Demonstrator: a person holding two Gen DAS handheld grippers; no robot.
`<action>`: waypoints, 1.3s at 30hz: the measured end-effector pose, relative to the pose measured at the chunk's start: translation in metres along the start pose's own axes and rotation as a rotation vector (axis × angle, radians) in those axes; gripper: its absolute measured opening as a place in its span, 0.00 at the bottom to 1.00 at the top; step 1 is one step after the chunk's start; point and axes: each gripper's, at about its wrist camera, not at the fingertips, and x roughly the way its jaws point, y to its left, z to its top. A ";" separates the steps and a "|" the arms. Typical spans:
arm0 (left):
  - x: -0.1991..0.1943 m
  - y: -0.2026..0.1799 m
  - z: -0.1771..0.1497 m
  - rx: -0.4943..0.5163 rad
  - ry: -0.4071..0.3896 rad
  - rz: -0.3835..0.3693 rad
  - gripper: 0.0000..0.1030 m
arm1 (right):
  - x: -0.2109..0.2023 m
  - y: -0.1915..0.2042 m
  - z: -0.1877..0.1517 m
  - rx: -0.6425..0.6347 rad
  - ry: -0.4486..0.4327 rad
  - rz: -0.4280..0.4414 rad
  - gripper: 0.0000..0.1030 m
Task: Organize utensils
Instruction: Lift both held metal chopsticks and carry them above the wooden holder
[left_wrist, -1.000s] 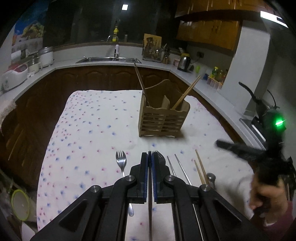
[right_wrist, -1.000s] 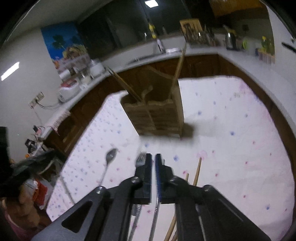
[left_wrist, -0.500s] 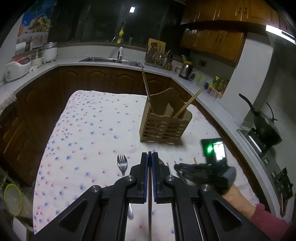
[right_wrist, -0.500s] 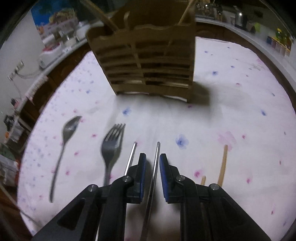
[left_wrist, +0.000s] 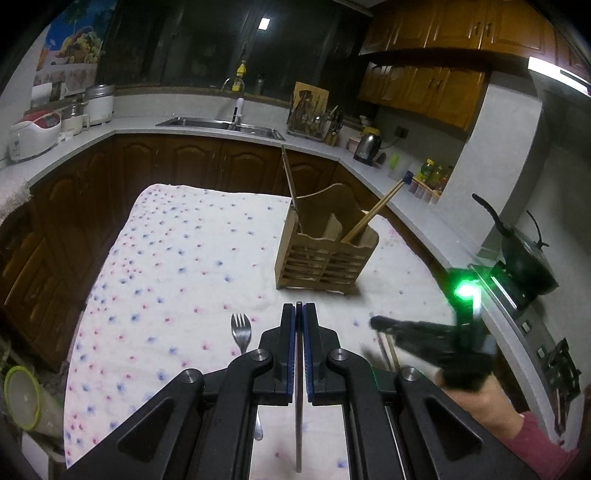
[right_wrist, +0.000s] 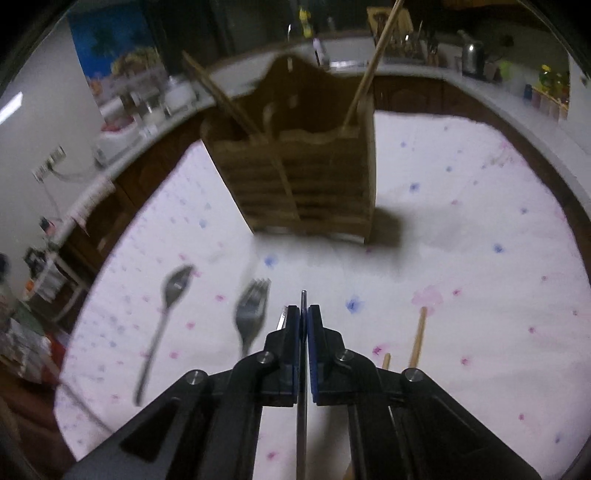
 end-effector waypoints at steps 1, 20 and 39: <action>-0.001 -0.001 0.000 0.002 -0.004 0.000 0.02 | -0.013 0.000 -0.001 0.003 -0.028 0.017 0.04; -0.021 -0.010 0.000 0.011 -0.053 -0.014 0.02 | -0.128 0.008 0.011 0.006 -0.297 0.081 0.04; -0.011 0.004 0.041 -0.039 -0.192 -0.047 0.02 | -0.152 -0.002 0.072 0.057 -0.533 0.080 0.04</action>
